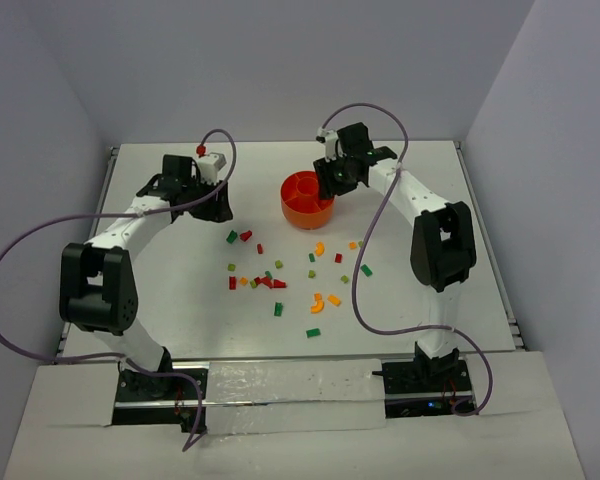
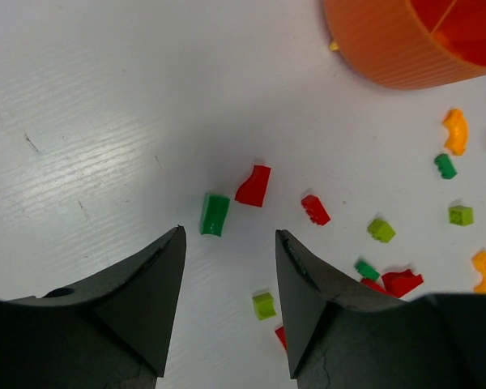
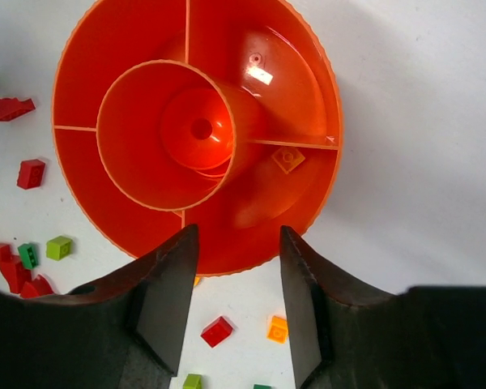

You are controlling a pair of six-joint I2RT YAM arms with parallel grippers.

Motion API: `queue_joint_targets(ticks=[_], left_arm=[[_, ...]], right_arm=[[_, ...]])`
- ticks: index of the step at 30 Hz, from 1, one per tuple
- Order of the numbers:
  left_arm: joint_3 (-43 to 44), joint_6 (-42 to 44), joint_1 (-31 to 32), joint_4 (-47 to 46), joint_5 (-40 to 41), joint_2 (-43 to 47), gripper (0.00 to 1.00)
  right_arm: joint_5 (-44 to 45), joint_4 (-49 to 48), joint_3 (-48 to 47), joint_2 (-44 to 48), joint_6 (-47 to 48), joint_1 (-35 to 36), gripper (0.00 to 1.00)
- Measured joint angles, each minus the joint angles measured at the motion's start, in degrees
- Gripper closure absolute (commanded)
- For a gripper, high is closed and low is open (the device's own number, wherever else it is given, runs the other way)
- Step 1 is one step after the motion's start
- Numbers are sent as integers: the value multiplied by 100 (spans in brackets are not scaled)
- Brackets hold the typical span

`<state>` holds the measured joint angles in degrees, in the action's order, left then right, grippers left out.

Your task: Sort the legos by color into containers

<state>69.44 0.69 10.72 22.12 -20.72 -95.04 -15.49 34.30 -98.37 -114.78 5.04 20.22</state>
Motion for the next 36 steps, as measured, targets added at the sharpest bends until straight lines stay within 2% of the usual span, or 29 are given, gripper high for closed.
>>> queue_joint_targets(ticks=[4, 6, 14, 19, 26, 36], left_arm=[[-117, 155, 0, -6, 177, -257, 48], [-157, 230, 0, -5, 246, -413, 48], [-216, 428, -2, -7, 290, -705, 46], [-216, 469, -2, -23, 289, -705, 47], [-216, 515, 0, -32, 289, -726, 47], [-195, 633, 246, -58, 357, -1114, 44]], right_arm=[[9, 47, 28, 97, -2, 16, 28], [54, 51, 113, 247, 5, 18, 23], [176, 139, 728, 1132, 83, -8, 25], [299, 236, 1570, 1556, 216, -67, 28], [448, 330, 2547, 1620, 299, -141, 28], [502, 291, 2680, 1628, 299, -173, 28]])
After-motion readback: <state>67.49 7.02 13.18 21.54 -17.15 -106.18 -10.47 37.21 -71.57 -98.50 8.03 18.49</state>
